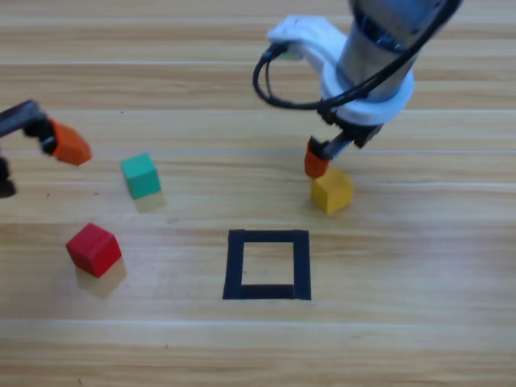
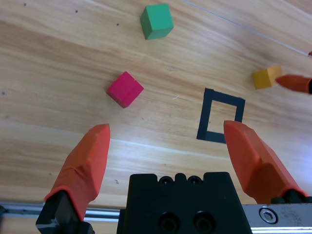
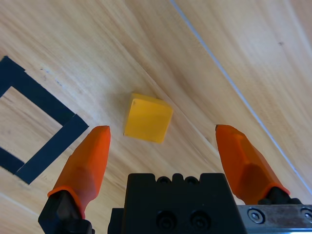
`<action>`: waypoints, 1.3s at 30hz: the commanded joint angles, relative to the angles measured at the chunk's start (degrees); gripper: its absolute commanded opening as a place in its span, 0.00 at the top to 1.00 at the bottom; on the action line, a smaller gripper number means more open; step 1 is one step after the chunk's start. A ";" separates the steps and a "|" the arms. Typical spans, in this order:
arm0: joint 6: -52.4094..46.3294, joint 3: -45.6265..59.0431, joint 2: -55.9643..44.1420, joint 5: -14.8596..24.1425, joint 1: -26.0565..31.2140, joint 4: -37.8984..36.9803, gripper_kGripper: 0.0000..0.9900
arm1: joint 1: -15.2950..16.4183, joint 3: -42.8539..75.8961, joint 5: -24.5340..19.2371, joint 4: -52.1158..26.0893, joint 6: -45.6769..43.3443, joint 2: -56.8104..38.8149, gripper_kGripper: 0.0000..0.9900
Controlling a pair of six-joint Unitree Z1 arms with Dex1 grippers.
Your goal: Stack the blocks in the rectangular block: red at the bottom, yellow in the middle, green on top
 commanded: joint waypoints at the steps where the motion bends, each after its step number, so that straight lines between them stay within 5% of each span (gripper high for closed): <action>1: -10.58 -10.30 15.85 -1.12 0.60 10.54 0.01 | -0.23 -1.96 -0.59 1.71 0.74 8.15 0.07; 7: -16.56 -12.85 23.14 -8.59 5.87 12.91 0.01 | 0.30 -3.19 -0.41 2.42 1.00 11.05 0.11; 10: -17.09 -13.46 25.51 -11.40 9.30 12.91 0.02 | 0.47 -4.07 -0.23 3.47 0.91 12.37 0.23; 11: -17.53 -13.55 25.86 -11.84 10.09 12.91 0.02 | 0.47 -4.77 0.03 4.35 0.82 12.89 0.29; 14: -18.67 -13.20 26.39 -13.16 12.47 13.00 0.03 | 0.56 -6.44 1.35 6.28 0.38 14.04 0.73; 18: -21.48 -12.58 27.18 -14.39 15.10 13.00 0.03 | 0.47 -6.44 2.23 7.51 -0.23 13.60 1.00; 28: -22.62 -9.16 30.44 -20.36 21.61 10.19 0.03 | -0.41 -3.72 8.29 18.06 -2.52 -2.84 1.00; 39: -21.92 -6.70 33.25 -23.00 23.98 3.86 0.03 | -0.23 6.30 16.29 17.01 -4.10 -12.07 1.00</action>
